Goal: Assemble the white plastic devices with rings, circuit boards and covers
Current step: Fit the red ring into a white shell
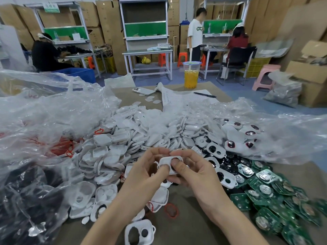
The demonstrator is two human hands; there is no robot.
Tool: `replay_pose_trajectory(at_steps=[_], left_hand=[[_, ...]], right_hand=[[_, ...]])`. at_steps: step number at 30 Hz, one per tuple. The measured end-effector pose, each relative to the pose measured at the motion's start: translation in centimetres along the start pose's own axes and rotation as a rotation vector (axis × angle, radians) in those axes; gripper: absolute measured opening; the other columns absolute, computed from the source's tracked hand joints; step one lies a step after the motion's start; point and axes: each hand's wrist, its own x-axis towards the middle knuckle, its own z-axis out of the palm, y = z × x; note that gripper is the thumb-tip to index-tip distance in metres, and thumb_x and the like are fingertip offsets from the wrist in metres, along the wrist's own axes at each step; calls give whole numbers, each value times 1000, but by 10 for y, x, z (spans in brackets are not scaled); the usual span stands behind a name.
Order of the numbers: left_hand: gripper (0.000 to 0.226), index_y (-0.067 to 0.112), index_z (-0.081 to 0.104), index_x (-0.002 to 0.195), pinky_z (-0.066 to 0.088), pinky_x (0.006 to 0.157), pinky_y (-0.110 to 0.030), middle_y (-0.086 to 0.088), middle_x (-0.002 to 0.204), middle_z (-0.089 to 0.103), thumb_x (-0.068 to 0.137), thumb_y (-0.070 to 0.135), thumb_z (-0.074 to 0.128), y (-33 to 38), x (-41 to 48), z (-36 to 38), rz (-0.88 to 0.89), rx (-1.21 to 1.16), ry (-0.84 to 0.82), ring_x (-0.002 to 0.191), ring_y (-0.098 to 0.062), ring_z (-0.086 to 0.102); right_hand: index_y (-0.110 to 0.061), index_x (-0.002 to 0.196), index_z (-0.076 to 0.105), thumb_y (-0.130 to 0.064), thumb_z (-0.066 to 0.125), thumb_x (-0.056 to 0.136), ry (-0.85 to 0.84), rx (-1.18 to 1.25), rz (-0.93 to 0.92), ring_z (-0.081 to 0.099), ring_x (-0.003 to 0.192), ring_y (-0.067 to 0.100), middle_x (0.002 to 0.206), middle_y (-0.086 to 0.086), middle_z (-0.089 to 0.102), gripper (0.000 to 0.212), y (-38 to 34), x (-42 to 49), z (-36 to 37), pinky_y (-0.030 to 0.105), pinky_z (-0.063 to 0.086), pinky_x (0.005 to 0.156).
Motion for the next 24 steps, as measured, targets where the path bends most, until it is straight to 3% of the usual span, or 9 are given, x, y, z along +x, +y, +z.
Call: replay_pose_trajectory(at_steps=[6,10,13,16,20,24], left_hand=[[28,48,63,106,54,74,-21,11,105,73,87,30,58,2,-3,4,74,72,47,88,-16,68],[31,52,61,107,51,63,-19,24,93,69,95,23,60,3,-5,5,78,173,94,75,-9,63],[36,55,60,105,50,57,-18,25,96,69,95,20,59,3,-5,7,67,232,114,75,-5,64],[37,49,65,100,49,60,-12,21,97,73,95,13,59,5,-5,7,56,157,94,68,-1,69],[36,40,68,104,50,68,-10,11,102,75,98,5,58,7,-5,1,5,6,16,76,-6,73],[37,47,65,104,50,70,-13,16,105,73,98,11,59,4,-5,1,24,117,42,77,-4,72]], right_hand=[[-21,98,75,-20,73,84,-3,64,65,76,89,28,99,9,76,14,-2,1,1,31,60,75],[-19,98,75,-18,72,84,13,52,67,76,88,29,92,7,75,14,-4,-1,2,30,61,73],[-17,95,75,-13,69,88,25,27,30,76,89,27,95,10,75,10,-4,-2,3,27,60,70],[-19,92,75,-5,64,95,24,-26,-17,75,88,23,98,9,75,19,-4,-3,3,26,60,71],[-16,98,74,-6,64,96,5,-50,-52,75,94,25,107,11,74,13,-2,-3,3,27,60,74],[-16,98,74,-8,64,97,9,-60,-44,74,97,27,111,11,73,13,0,-2,2,30,60,76]])
